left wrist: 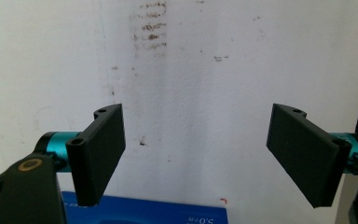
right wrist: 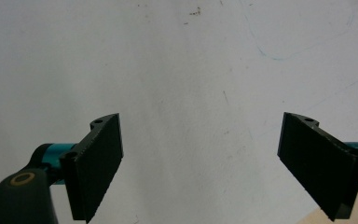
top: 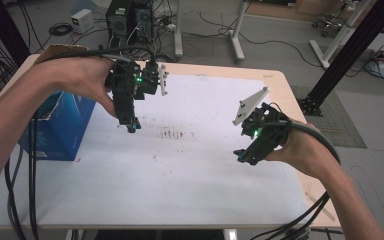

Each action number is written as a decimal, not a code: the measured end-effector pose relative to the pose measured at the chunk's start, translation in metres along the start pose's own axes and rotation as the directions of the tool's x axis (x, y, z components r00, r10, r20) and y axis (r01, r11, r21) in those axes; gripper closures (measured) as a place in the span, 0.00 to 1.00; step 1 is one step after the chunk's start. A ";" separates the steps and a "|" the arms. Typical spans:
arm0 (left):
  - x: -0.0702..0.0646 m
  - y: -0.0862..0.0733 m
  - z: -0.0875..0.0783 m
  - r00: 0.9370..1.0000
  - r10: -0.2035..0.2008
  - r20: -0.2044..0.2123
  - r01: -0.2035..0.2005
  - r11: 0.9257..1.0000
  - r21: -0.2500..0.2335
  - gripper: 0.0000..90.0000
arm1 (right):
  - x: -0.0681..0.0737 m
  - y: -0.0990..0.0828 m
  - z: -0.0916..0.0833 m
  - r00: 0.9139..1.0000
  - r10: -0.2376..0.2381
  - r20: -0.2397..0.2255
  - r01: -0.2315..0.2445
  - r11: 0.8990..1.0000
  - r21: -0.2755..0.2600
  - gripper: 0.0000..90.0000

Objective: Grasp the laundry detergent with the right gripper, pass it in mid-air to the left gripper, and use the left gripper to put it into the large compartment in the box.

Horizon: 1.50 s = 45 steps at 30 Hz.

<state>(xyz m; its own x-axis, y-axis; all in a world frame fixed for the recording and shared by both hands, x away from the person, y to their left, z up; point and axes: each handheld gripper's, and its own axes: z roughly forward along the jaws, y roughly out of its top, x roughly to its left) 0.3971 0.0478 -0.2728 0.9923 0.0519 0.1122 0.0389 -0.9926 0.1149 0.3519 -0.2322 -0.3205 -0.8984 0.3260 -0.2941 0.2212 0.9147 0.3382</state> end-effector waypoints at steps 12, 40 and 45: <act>-0.006 -0.002 0.037 0.999 -0.044 0.015 0.043 0.998 0.049 0.22 | 0.001 0.003 0.000 1.000 0.000 0.001 0.000 1.000 0.010 0.15; -0.010 0.000 0.047 0.998 -0.054 0.040 0.053 0.998 0.042 0.22 | 0.001 0.010 0.009 1.000 -0.020 -0.017 0.020 1.000 0.014 0.15; -0.011 -0.001 0.046 0.998 -0.056 0.037 0.054 0.998 0.039 0.22 | 0.001 0.011 0.010 1.000 -0.023 -0.017 0.024 1.000 0.015 0.15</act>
<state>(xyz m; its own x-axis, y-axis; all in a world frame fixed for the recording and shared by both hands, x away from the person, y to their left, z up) 0.3918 0.0433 -0.3191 0.9923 0.1032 0.0692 0.0974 -0.9918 0.0824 0.3573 -0.2191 -0.3264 -0.9098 0.3003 -0.2864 0.2055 0.9256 0.3178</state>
